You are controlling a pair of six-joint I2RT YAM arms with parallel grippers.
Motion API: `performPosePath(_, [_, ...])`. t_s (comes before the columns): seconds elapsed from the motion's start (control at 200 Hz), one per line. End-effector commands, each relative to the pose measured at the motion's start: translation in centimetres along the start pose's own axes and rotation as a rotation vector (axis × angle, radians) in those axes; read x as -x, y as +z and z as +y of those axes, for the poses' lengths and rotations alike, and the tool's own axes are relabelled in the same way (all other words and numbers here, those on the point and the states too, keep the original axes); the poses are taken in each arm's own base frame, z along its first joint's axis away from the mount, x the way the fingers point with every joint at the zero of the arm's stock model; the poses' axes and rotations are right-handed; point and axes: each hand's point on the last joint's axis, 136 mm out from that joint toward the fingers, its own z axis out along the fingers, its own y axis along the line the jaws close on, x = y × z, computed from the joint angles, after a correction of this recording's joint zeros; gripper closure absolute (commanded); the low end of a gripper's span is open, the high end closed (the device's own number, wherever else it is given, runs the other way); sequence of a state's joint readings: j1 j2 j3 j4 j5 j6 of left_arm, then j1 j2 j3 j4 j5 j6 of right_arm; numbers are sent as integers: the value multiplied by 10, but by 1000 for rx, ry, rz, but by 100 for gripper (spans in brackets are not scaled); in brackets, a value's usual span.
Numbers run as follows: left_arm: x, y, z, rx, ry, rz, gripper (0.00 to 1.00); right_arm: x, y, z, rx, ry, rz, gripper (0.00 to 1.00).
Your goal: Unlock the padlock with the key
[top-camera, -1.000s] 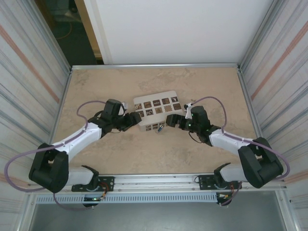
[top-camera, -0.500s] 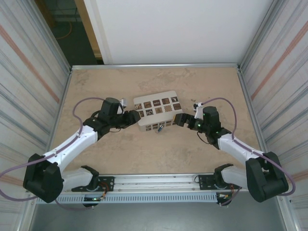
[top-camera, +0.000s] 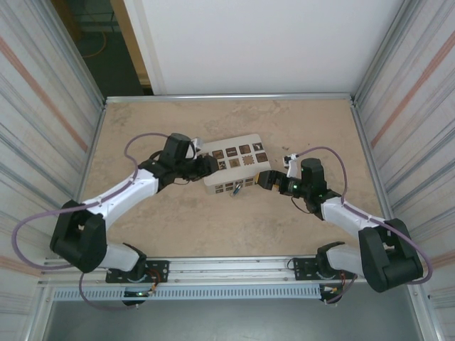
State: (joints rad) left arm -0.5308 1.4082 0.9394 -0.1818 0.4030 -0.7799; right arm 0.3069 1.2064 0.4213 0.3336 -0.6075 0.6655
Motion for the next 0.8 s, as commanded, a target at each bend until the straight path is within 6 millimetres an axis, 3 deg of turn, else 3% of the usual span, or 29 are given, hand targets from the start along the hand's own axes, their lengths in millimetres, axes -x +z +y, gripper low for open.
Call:
performPosePath(0.0, [9, 6, -18, -50, 65, 6, 62, -2, 0, 1, 20, 16, 8, 2])
performPosePath(0.381, [3, 42, 14, 1, 15, 78, 65, -7, -2, -6, -13, 21, 18, 2])
performPosePath(0.797, [-13, 53, 38, 51, -18, 121, 66, -8, -1, 2, 40, 7, 31, 3])
